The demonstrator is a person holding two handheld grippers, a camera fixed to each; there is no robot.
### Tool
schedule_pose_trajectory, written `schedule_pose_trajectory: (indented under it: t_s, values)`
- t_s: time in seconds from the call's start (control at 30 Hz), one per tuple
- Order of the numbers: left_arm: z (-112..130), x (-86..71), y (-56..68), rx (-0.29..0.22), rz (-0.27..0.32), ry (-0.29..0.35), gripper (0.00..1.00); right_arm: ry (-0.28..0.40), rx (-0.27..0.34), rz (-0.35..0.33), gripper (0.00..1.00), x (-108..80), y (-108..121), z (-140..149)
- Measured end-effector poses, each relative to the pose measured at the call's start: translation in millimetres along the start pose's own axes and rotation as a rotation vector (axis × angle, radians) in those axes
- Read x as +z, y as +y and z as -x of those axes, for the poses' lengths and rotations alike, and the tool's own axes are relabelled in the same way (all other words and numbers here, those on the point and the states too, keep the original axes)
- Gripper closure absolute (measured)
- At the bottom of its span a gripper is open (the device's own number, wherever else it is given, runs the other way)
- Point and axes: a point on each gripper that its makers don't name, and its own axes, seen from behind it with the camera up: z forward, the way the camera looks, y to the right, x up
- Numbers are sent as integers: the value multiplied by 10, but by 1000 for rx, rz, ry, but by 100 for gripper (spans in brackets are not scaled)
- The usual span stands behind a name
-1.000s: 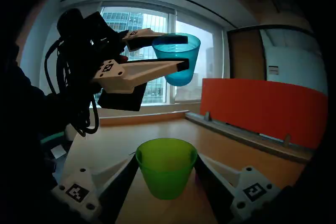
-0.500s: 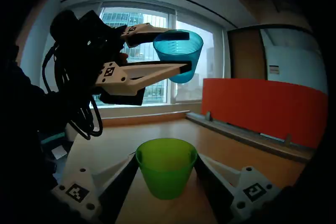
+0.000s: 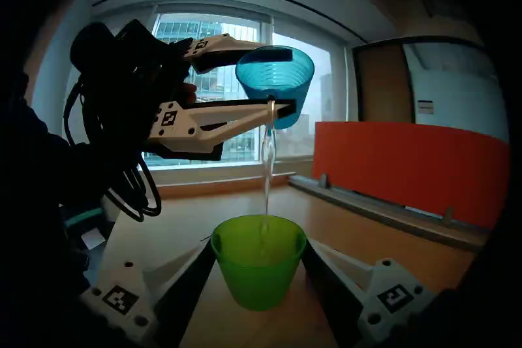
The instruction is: Pour water
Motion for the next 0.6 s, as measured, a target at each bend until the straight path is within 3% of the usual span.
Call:
schedule_pose_trajectory:
  t_s: [0.6]
  values:
    - [-8, -10, -3, 52, 1, -5, 13, 2, 0, 7, 9, -10, 14, -20]
